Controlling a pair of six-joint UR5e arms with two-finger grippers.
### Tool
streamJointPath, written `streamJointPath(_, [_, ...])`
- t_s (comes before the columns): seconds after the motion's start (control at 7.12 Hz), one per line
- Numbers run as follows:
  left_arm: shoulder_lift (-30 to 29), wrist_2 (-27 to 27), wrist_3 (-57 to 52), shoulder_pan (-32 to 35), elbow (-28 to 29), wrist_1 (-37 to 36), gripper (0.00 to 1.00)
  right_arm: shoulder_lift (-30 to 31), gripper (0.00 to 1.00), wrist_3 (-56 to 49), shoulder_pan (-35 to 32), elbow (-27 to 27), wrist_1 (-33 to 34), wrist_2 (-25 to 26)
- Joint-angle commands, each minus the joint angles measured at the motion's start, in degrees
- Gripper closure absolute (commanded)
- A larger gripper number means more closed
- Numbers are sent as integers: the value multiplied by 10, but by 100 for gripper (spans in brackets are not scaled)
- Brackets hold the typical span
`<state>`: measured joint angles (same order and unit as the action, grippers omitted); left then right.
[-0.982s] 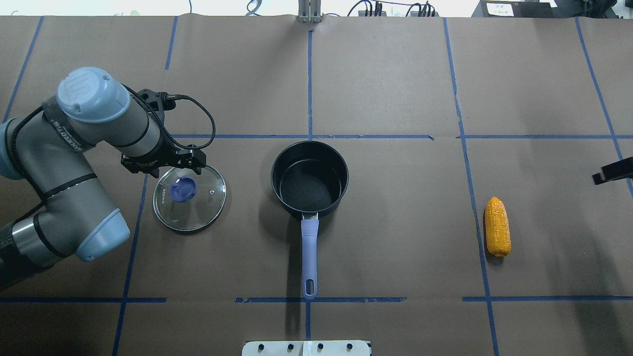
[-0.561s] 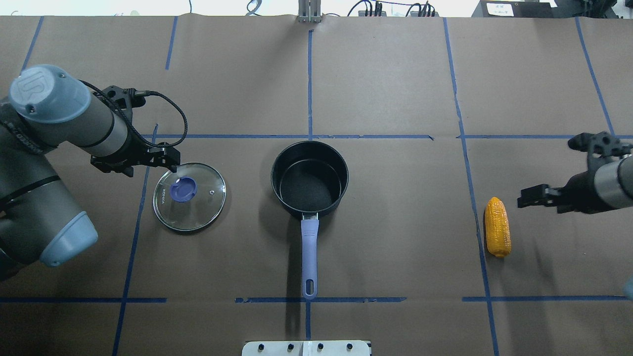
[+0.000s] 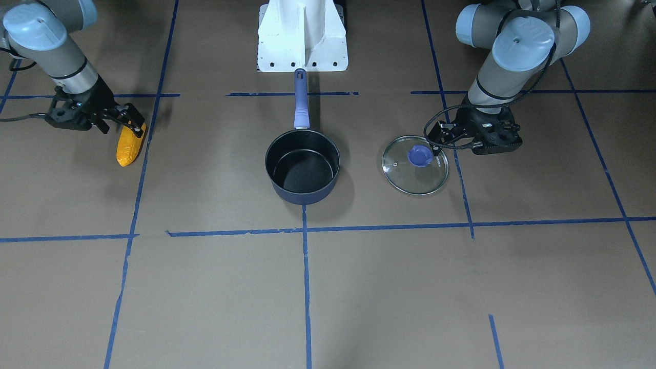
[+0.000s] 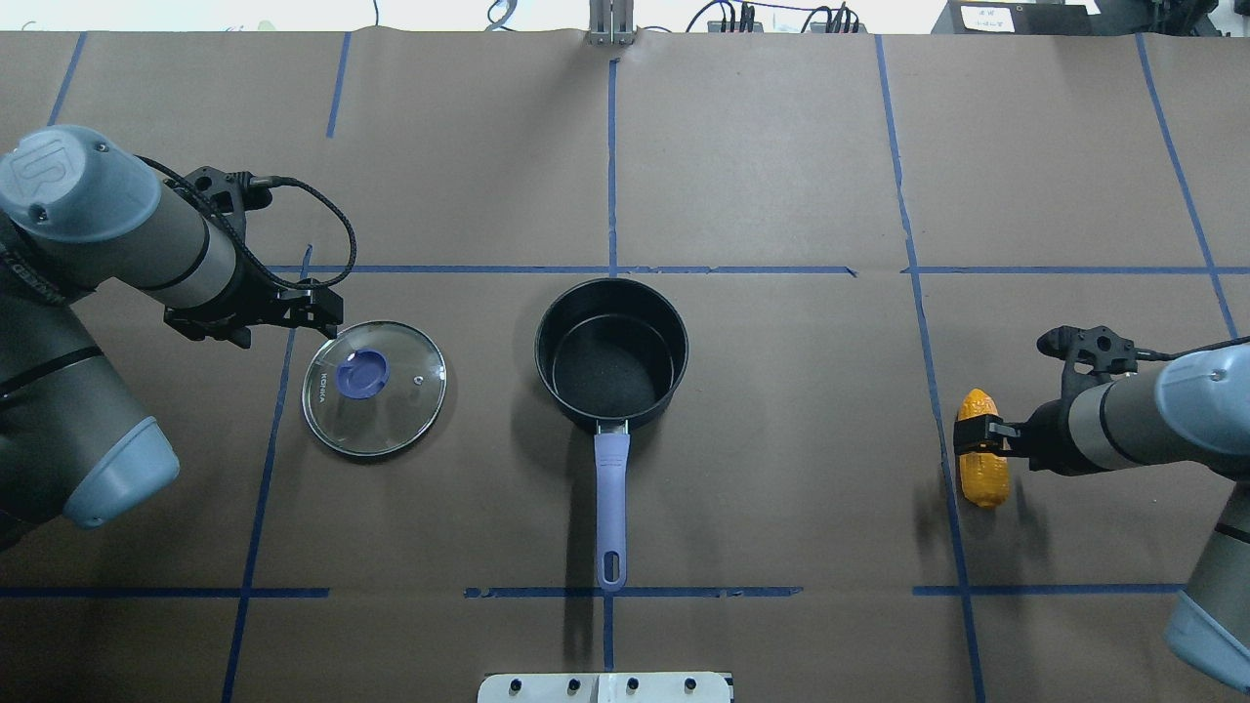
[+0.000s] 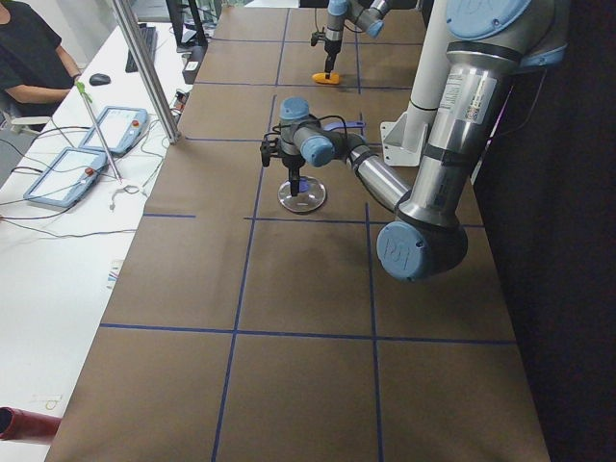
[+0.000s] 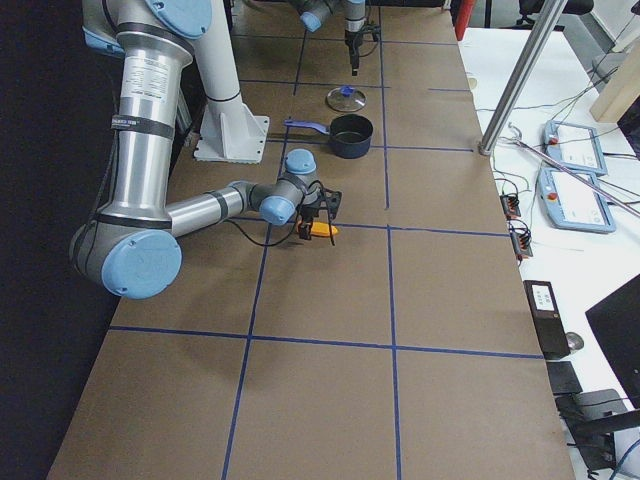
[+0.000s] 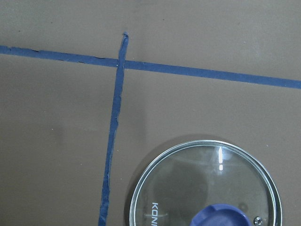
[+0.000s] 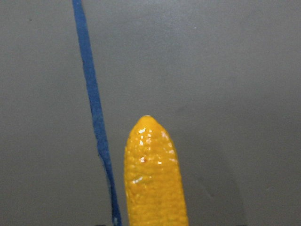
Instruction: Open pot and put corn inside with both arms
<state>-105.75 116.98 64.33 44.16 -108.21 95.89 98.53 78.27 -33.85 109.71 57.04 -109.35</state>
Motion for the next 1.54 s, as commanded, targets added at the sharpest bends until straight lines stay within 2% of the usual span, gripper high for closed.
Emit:
streamJointPath(0.0, [0,0,2,1,0,0,0,-26,33,1,4,-24,1,3])
streamJointPath(0.14, [0,1,1,1,0,0,0,-25,88,1,1,-21,0,2])
streamJointPath(0.28, [0,0,1,1,-1,0,0,-24,99,0,0,-18,0,1])
streamJointPath(0.56, [2,1,1,1,-11,0,0,-18,100,-2,-2,28,0,3])
streamJointPath(0.7, [16,3,-3,12,-29,0,0,-43,100,4,6,55,3,3])
streamJointPath(0.84, [34,20,-5,25,-43,0,0,-131,100,18,4,56,52,2])
streamJointPath(0.98, [41,26,-6,29,-49,1,0,-256,100,72,20,47,148,2])
streamJointPath(1.12, [42,26,-6,30,-49,1,0,-379,100,87,33,15,253,4])
streamJointPath(1.26, [42,25,-5,30,-49,1,0,-438,100,113,47,-47,258,4])
streamJointPath(1.4, [42,25,-5,30,-49,1,0,-468,100,119,47,-89,238,4])
